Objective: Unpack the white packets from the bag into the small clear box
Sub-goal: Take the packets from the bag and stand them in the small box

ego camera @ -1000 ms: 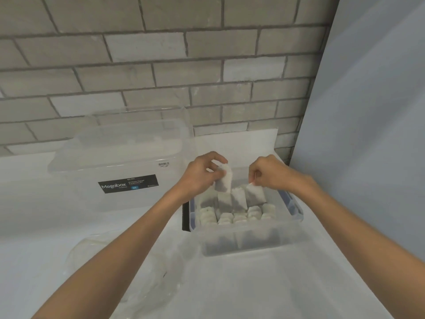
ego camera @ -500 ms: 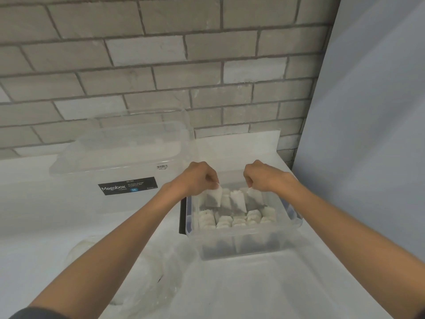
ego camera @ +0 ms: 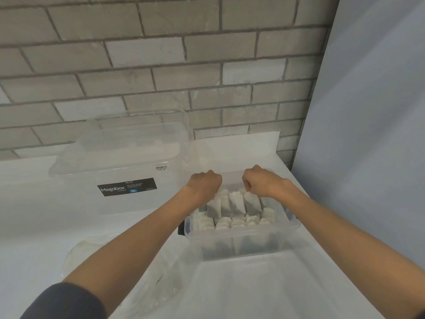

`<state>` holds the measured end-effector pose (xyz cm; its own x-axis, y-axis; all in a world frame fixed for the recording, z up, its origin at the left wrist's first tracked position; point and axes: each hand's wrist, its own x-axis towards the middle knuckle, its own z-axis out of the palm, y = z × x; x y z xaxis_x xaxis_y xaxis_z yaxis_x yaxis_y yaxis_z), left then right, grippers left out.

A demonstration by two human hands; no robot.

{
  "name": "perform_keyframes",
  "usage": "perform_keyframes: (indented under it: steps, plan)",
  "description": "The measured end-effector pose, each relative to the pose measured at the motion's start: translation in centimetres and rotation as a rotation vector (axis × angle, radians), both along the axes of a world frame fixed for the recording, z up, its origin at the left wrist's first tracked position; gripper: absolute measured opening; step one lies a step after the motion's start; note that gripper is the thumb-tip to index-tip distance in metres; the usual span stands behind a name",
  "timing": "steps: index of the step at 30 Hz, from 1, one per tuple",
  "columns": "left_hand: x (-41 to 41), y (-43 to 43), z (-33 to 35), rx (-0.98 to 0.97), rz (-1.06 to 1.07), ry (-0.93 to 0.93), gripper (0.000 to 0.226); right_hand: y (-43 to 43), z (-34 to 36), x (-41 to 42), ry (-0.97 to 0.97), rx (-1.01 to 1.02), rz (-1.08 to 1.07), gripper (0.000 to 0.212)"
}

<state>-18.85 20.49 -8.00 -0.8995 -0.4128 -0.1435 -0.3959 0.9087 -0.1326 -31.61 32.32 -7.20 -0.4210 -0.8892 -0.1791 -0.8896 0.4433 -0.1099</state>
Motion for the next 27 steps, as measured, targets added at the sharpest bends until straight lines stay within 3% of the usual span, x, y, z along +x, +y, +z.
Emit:
perform_keyframes:
  steps: [8, 16, 27]
  plan:
    - [0.2, 0.0, -0.4, -0.222, -0.049, 0.01, 0.025, 0.4, -0.3, -0.1, -0.021, -0.065, 0.0, 0.029]
    - [0.7, 0.1, 0.4, -0.278, -0.062, 0.019, 0.039, 0.2, -0.3, 0.0, 0.001, -0.059, -0.013, 0.027]
    - [1.2, 0.2, 0.1, -0.397, -0.092, -0.025, 0.025, 0.1, 0.3, -0.2, 0.067, -0.062, -0.023, 0.026]
